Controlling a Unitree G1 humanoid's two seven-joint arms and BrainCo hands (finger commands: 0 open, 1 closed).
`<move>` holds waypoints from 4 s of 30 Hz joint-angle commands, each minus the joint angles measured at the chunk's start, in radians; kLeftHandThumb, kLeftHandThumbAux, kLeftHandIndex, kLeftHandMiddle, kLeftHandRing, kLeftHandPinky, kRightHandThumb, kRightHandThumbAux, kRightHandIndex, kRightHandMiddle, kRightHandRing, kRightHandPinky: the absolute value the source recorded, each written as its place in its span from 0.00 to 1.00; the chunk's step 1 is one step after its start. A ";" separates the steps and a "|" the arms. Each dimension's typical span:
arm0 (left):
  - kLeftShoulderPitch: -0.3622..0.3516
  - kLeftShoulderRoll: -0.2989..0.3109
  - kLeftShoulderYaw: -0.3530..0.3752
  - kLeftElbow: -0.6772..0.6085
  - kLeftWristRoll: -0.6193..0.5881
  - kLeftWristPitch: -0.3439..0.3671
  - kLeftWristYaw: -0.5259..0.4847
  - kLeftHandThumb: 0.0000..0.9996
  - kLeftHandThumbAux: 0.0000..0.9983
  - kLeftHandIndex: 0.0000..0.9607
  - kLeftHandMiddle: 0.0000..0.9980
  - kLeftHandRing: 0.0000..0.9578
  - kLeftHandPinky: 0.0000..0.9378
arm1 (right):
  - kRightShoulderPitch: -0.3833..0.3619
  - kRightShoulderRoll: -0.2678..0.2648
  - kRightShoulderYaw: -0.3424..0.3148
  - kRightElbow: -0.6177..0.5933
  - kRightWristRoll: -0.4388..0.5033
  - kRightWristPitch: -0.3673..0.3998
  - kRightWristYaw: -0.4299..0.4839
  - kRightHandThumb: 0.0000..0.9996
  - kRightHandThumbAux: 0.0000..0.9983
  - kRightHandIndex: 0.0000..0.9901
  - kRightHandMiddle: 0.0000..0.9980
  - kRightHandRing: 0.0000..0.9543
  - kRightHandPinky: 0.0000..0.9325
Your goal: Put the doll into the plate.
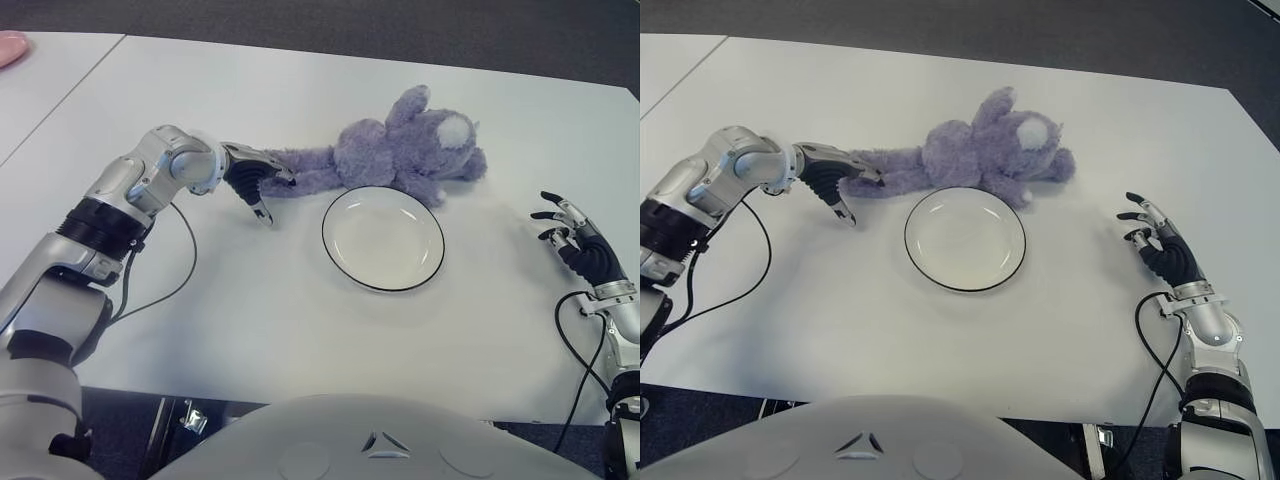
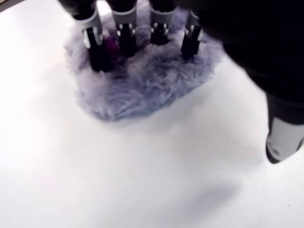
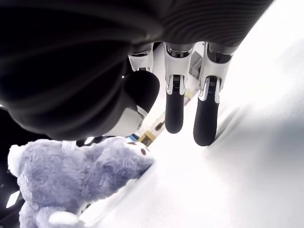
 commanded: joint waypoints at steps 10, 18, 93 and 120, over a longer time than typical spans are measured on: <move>0.080 0.013 -0.033 -0.019 0.015 0.030 -0.084 0.00 0.53 0.14 0.10 0.12 0.18 | 0.084 0.135 0.034 0.045 -0.006 0.018 -0.002 1.00 0.75 0.07 0.08 0.25 0.44; 0.081 0.014 -0.033 -0.023 0.015 0.034 -0.085 0.00 0.53 0.14 0.10 0.12 0.18 | 0.091 0.135 0.032 0.039 0.000 0.026 0.002 1.00 0.75 0.07 0.08 0.25 0.44; -0.399 -0.396 0.212 0.893 -0.043 -0.373 0.576 0.00 0.54 0.09 0.02 0.01 0.01 | -0.017 0.154 0.109 0.190 -0.107 -0.029 -0.077 1.00 0.75 0.17 0.11 0.25 0.45; -0.488 -0.427 0.167 1.002 -0.083 -0.223 0.003 0.00 0.46 0.00 0.00 0.00 0.00 | 0.017 0.128 0.158 0.170 -0.259 -0.075 -0.285 1.00 0.74 0.17 0.11 0.31 0.45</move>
